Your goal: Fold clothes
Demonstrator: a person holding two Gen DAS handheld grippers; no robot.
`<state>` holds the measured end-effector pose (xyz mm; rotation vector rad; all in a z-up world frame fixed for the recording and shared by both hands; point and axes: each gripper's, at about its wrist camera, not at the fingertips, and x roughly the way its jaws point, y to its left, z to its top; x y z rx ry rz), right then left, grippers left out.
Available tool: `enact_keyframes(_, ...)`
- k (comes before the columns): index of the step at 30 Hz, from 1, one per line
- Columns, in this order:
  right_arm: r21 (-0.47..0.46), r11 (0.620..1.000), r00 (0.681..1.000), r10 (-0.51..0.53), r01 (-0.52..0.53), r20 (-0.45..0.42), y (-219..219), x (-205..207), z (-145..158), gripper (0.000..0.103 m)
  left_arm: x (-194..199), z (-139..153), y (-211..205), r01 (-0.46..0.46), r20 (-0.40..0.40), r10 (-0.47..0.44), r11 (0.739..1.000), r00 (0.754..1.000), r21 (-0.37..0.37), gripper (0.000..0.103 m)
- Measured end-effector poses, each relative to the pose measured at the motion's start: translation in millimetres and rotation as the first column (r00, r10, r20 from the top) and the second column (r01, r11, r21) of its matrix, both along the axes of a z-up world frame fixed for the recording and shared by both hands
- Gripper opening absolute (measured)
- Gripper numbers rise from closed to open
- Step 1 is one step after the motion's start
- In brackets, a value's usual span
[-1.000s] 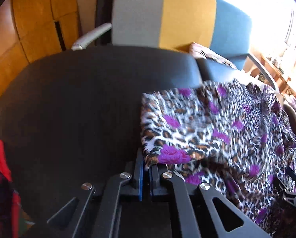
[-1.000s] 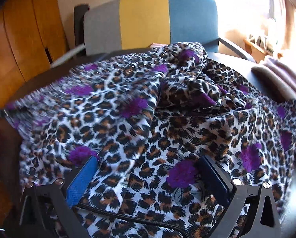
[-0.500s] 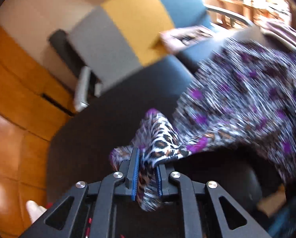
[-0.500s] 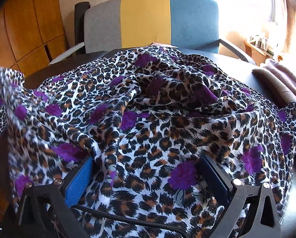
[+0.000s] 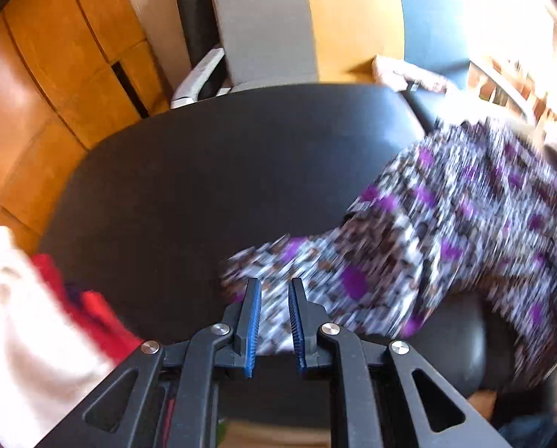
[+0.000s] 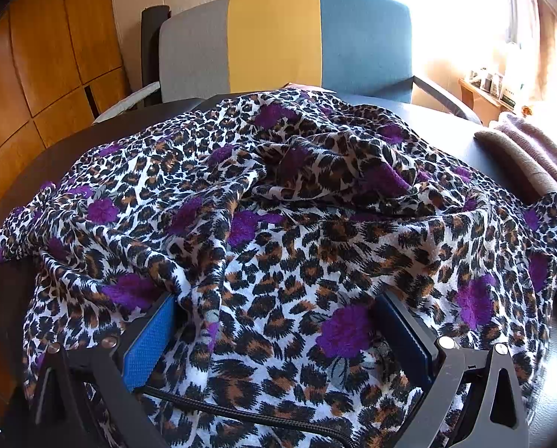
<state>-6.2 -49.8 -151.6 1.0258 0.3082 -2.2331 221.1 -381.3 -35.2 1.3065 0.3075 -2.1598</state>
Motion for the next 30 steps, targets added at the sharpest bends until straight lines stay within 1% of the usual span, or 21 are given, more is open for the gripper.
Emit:
enact_keyframes(1, 0.001, 1.0, 1.0, 0.0, 0.0, 0.0, 0, 0, 0, 0.103, -10, -9, -2, 0.005, 0.0, -0.005, 1.0, 1.0, 0.012, 0.015)
enact_keyframes(2, 0.001, 1.0, 1.0, 0.001, -0.001, 0.0, 0, 0, 0, 0.103, -19, -21, -3, 0.005, 0.024, -0.005, 1.0, 1.0, 0.015, 0.015)
enact_keyframes(3, 0.001, 1.0, 1.0, 0.001, -0.001, 0.0, 0, -1, 1, 0.103, -25, -36, -6, -0.01, 0.065, 0.009, 1.0, 0.998, 0.026, 0.015)
enact_keyframes(5, 0.002, 1.0, 1.0, 0.002, -0.002, 0.0, 0, -1, 1, 0.103, -31, -70, -15, -0.071, 0.168, 0.06, 0.996, 0.984, 0.06, 0.016)
enact_keyframes(6, 0.002, 1.0, 1.0, 0.002, -0.002, 0.0, 0, -1, 1, 0.103, -26, -78, -20, -0.112, 0.186, 0.099, 0.992, 0.978, 0.055, 0.018)
enact_keyframes(7, 0.001, 1.0, 1.0, 0.001, -0.001, 0.0, 0, -1, 0, 0.103, -19, -81, -24, -0.149, 0.173, 0.141, 0.988, 0.975, 0.039, 0.021)
enact_keyframes(8, 0.001, 1.0, 1.0, 0.001, -0.001, 0.0, 0, 0, 0, 0.103, -12, -83, -27, -0.191, 0.188, 0.184, 0.982, 0.965, 0.018, 0.023)
enact_keyframes(9, 0.002, 1.0, 1.0, 0.001, -0.001, 0.0, 0, 0, 0, 0.103, -5, -82, -32, -0.236, 0.209, 0.232, 0.972, 0.95, -0.007, 0.023)
enact_keyframes(11, 0.004, 1.0, 1.0, 0.001, -0.001, 0.0, -1, 0, -1, 0.103, 12, -81, -45, -0.339, 0.235, 0.337, 0.94, 0.912, -0.036, 0.023)
enact_keyframes(12, 0.006, 1.0, 1.0, 0.001, -0.001, 0.001, -1, -1, -1, 0.103, 18, -78, -48, -0.374, 0.233, 0.371, 0.927, 0.899, -0.033, 0.022)
enact_keyframes(13, 0.006, 1.0, 1.0, 0.001, -0.001, 0.001, -2, -1, -1, 0.103, 22, -74, -49, -0.397, 0.221, 0.391, 0.918, 0.894, -0.018, 0.019)
enact_keyframes(14, 0.004, 1.0, 1.0, 0.001, -0.001, 0.001, -1, -1, -1, 0.103, 26, -70, -50, -0.419, 0.209, 0.41, 0.908, 0.888, -0.003, 0.019)
enact_keyframes(15, 0.003, 1.0, 1.0, 0.0, 0.0, 0.0, -1, -1, -1, 0.103, 28, -64, -47, -0.428, 0.187, 0.42, 0.904, 0.888, 0.004, 0.019)
enact_keyframes(17, 0.005, 1.0, 1.0, 0.0, 0.0, 0.0, -2, -1, -1, 0.103, 20, -47, -31, -0.403, 0.117, 0.401, 0.915, 0.908, -0.007, 0.019)
enact_keyframes(19, 0.006, 1.0, 1.0, 0.0, 0.0, 0.003, -2, -1, -1, 0.103, 1, -29, -7, -0.339, 0.048, 0.34, 0.94, 0.939, -0.015, 0.019)
enact_keyframes(21, 0.004, 1.0, 1.0, 0.004, -0.004, 0.009, -2, -2, -1, 0.103, -28, -17, 20, -0.229, 0.006, 0.229, 0.973, 0.974, -0.012, 0.019)
enact_keyframes(23, 0.006, 1.0, 0.999, 0.017, -0.017, 0.031, -2, -5, 2, 0.103, -59, -13, 45, -0.12, -0.012, 0.12, 0.993, 0.993, -0.011, 0.019)
enact_keyframes(25, -0.004, 0.999, 0.995, 0.045, -0.045, 0.084, -2, -13, 8, 0.103, -90, -16, 68, -0.027, -0.01, 0.027, 1.0, 1.0, -0.002, 0.019)
enact_keyframes(26, -0.025, 0.998, 0.994, 0.059, -0.057, 0.097, -2, -17, 16, 0.102, -102, -15, 76, 0.01, -0.011, -0.01, 1.0, 1.0, 0.003, 0.019)
enact_keyframes(28, -0.083, 0.993, 0.993, 0.085, -0.079, 0.076, -2, -26, 38, 0.102, -125, -19, 85, 0.059, 0.0, -0.059, 0.998, 0.998, 0.002, 0.02)
enact_keyframes(30, -0.109, 0.988, 0.992, 0.119, -0.114, 0.04, -11, -38, 61, 0.102, -145, -28, 92, 0.084, 0.02, -0.084, 0.996, 0.996, 0.004, 0.019)
